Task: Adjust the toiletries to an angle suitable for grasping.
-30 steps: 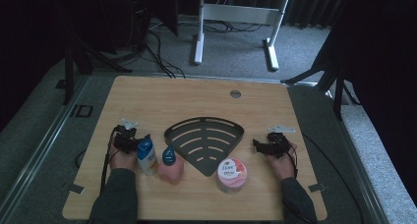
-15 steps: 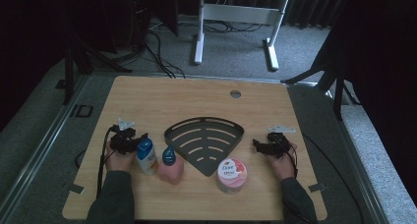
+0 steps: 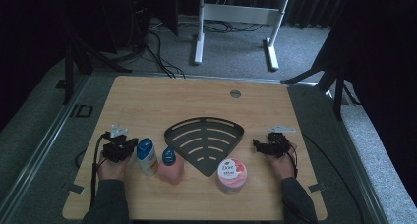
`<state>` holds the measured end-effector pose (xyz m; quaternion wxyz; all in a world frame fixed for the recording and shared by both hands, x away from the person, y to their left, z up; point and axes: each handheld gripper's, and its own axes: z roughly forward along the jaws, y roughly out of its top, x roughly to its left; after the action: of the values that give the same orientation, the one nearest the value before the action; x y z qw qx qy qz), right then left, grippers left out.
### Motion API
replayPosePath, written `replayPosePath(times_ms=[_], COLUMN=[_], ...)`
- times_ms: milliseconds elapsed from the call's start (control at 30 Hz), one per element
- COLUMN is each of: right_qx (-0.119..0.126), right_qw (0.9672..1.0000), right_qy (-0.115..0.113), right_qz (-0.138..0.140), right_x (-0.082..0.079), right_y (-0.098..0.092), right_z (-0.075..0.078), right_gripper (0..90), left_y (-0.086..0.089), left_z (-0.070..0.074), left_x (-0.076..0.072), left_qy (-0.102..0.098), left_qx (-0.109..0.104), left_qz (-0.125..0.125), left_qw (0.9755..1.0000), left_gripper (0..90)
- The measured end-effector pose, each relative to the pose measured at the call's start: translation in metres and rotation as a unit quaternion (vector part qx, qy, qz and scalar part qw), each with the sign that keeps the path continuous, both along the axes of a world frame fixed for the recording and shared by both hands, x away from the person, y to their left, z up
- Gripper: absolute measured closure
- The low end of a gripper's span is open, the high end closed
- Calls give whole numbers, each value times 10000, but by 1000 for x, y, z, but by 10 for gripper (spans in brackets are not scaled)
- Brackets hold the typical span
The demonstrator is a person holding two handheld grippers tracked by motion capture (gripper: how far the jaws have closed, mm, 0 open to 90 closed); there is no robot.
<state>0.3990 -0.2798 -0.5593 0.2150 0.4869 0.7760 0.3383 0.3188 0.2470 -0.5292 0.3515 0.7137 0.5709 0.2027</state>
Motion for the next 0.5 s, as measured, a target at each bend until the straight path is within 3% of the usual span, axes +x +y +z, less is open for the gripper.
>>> replayPosePath(times_ms=[200,500], right_qx=[-1,1], right_qw=[10000,10000], right_qy=[0,-2], right_qz=[0,6], right_x=[0,0], right_y=[0,0], right_z=[0,0], right_gripper=[252,252], left_y=[-1,4], left_z=[3,3], left_x=[-19,-40], left_qy=[-16,23], left_qx=[38,26], left_qz=[-111,-132], left_qw=[9999,9999], left_gripper=[891,799])
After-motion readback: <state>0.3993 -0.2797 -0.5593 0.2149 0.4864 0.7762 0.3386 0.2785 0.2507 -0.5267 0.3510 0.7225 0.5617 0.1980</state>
